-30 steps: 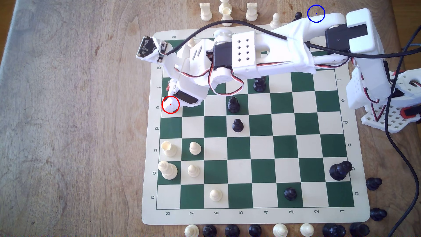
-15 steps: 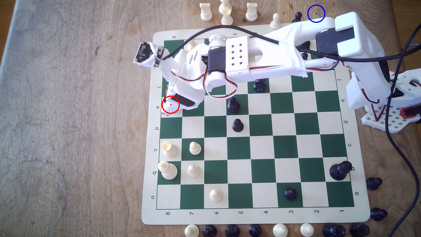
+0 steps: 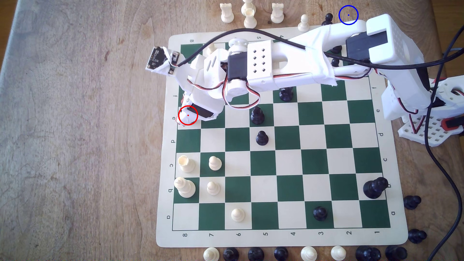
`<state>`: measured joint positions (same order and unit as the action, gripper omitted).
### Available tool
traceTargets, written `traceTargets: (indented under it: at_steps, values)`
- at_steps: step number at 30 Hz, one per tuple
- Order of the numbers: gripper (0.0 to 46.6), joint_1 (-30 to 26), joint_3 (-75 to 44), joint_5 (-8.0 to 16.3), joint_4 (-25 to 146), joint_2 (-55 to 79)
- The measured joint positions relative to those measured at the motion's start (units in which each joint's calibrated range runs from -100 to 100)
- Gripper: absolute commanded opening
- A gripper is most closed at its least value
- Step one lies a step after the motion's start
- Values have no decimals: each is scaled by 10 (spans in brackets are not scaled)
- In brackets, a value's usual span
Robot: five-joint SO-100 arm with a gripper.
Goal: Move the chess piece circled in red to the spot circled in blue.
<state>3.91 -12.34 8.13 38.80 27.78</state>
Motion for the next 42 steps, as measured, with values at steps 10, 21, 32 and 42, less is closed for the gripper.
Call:
traceTargets:
  at_steps: [10,21,32,42]
  values:
    - [136,0,0,0,0,0]
    - [138,-4,0,0,0,15]
    - [42,-4,0,0,0,15]
    - [8,-4,0,0,0,15]
